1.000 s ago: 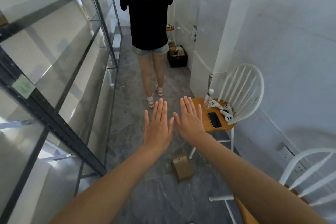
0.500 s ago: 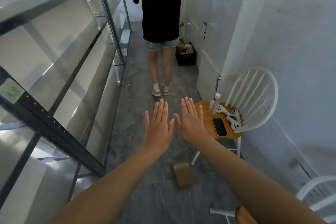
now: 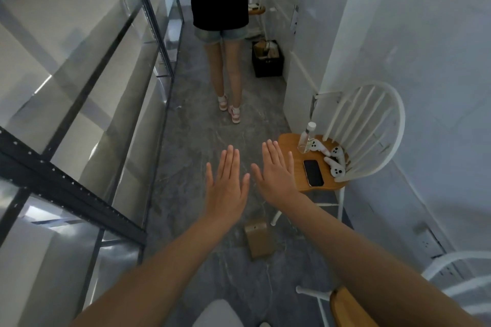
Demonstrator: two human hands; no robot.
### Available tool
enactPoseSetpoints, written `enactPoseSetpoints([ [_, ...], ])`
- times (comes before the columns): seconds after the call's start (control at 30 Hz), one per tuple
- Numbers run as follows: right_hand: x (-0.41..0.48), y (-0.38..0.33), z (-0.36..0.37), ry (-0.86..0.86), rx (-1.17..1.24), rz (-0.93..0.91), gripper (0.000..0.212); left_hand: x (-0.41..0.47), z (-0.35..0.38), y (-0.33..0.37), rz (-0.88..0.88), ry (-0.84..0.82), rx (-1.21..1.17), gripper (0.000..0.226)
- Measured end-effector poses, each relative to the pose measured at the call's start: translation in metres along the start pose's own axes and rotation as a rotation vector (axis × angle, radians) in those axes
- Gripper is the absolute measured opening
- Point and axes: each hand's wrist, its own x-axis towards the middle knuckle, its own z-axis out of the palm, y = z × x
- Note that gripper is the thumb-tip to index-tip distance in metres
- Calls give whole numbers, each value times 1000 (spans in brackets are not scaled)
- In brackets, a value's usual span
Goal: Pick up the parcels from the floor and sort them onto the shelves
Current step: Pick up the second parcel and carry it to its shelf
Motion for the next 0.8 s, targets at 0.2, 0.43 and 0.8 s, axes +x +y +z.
enactPoseSetpoints([
  [0.2,10,1,9,-22,-25,30,67,13,4,-12,-9,-17,-27,64],
  [0.43,32,-16,20,-77,-61,54,66,38,10,-36,-25,-68,-66,63],
  [0.8,69,-9,69,-167,-139,171,67,68,60,-86,-64,-216,-164,64],
])
